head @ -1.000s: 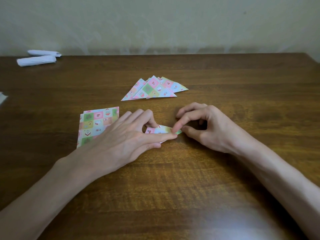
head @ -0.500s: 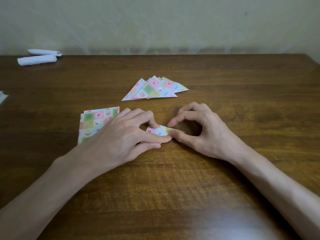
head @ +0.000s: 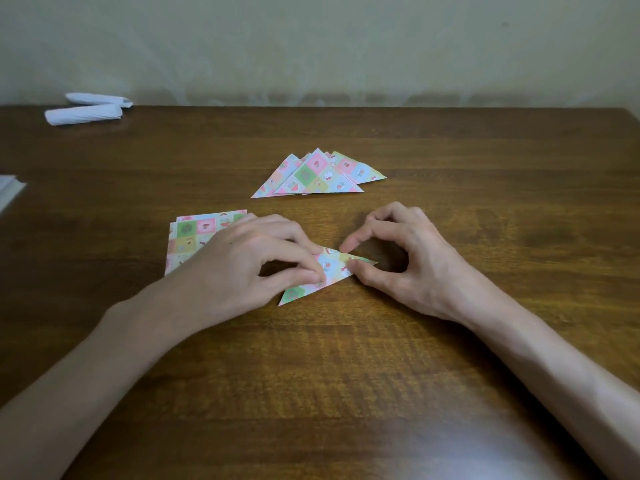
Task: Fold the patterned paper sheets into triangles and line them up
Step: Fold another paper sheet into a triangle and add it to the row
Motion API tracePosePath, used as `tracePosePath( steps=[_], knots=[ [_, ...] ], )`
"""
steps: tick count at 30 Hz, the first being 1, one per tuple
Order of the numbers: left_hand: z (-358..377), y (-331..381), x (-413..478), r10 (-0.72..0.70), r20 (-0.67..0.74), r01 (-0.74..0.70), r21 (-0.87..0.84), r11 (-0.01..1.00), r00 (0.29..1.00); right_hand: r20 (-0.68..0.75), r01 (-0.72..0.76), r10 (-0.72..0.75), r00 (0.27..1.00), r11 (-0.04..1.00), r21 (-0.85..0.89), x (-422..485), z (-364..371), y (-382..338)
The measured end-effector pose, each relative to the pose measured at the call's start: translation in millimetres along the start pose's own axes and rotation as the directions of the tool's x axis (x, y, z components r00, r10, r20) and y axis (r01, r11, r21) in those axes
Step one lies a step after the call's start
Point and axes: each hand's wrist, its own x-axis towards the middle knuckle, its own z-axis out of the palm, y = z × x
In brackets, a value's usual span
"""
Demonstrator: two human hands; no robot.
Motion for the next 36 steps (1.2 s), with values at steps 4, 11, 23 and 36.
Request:
tracePosePath(
  steps=[4,11,23,36],
  knots=[
    [14.6,12.8,9.0,-0.135,-0.124,0.125,-0.089,0.988,0.983,-0.004,0.006,-0.006,1.0,1.0,0.004,0.3,0.5,-0.1],
    [11.4,13.8,12.7,-0.191,-0.02,0.187,-0.138,0.973,0.981,0.009,-0.001,0.001,1.0,1.0,0.002,0.3,-0.3,-1.5],
    [-16.0,3.0,7.1,-0.105,0.263,0.129,-0.077,0.989,0.959,0.018,-0.004,0.004,1.0,1.0,-0.001,0.3,-1.0,-1.7],
    [-36.4,-4.7,2.7,-0.092,0.468,0.096,0.015,0.995,0.879,0.026,0.0,0.0,1.0,1.0,-0.007,1.1,-1.9,-1.1]
  ],
)
